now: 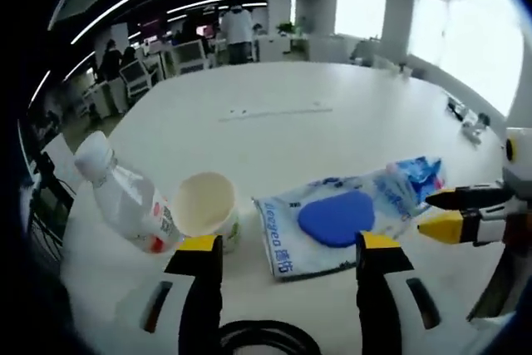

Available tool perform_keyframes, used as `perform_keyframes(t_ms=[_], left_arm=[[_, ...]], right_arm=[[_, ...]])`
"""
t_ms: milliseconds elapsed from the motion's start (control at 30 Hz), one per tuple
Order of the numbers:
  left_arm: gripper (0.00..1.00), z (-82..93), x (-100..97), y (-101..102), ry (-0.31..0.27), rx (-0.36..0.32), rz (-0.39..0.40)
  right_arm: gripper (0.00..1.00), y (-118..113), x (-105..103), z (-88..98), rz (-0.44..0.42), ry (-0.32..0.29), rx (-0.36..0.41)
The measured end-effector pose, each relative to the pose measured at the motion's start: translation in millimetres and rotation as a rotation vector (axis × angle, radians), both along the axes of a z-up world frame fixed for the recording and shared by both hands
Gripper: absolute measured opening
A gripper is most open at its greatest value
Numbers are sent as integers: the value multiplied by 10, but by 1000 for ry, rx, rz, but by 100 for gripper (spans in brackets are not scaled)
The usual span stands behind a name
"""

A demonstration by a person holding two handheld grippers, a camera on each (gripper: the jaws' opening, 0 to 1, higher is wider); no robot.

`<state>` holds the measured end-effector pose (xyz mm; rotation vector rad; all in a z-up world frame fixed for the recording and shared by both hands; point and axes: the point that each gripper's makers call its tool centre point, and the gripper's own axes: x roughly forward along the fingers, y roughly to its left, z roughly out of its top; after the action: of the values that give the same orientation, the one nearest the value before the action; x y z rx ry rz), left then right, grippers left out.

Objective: Arrange the tabletop items into an orderly group along one side of the table until the central work area is clear of visible clutter.

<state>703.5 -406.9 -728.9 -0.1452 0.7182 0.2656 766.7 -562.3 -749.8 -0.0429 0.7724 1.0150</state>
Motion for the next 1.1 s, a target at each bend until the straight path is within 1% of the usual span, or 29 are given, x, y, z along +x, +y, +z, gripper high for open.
perform_keyframes(t_ms=[67, 100, 167, 233, 300, 333, 367, 467, 633, 833, 933, 1100], left_arm=[[67, 26, -12, 40, -6, 5, 6], [68, 45, -54, 50, -12, 5, 11], [70, 74, -62, 45, -14, 2, 12], [70, 90, -70, 43, -12, 2, 9], [71, 100, -110, 66, -14, 6, 11], [71, 140, -154, 97, -20, 4, 18], [71, 173, -136, 99, -20, 4, 16], [72, 171, -168, 77, -3, 5, 2], [72, 209, -261, 100, -8, 1, 13], [72, 244, -323, 99, -16, 2, 19], [71, 264, -398, 117, -25, 0, 29], [70, 274, -516, 167, -22, 0, 43]], right_arm=[[50, -16, -18, 23, 4, 5, 5], [51, -26, -27, 33, 5, 5, 6], [51, -49, -48, 61, 8, -6, 4], [52, -59, -45, 63, 9, -10, 5], [53, -70, -77, 121, 23, -24, 7], [53, -69, -76, 123, 24, -24, 7], [53, -68, -74, 126, 24, -24, 8], [53, -62, -74, 140, 28, -29, 8], [52, -49, -113, 170, 46, -32, 7], [52, -20, -174, 174, 68, -29, 7], [51, 4, -176, 188, 79, -46, 7], [50, 79, -197, 168, 100, -38, 10]])
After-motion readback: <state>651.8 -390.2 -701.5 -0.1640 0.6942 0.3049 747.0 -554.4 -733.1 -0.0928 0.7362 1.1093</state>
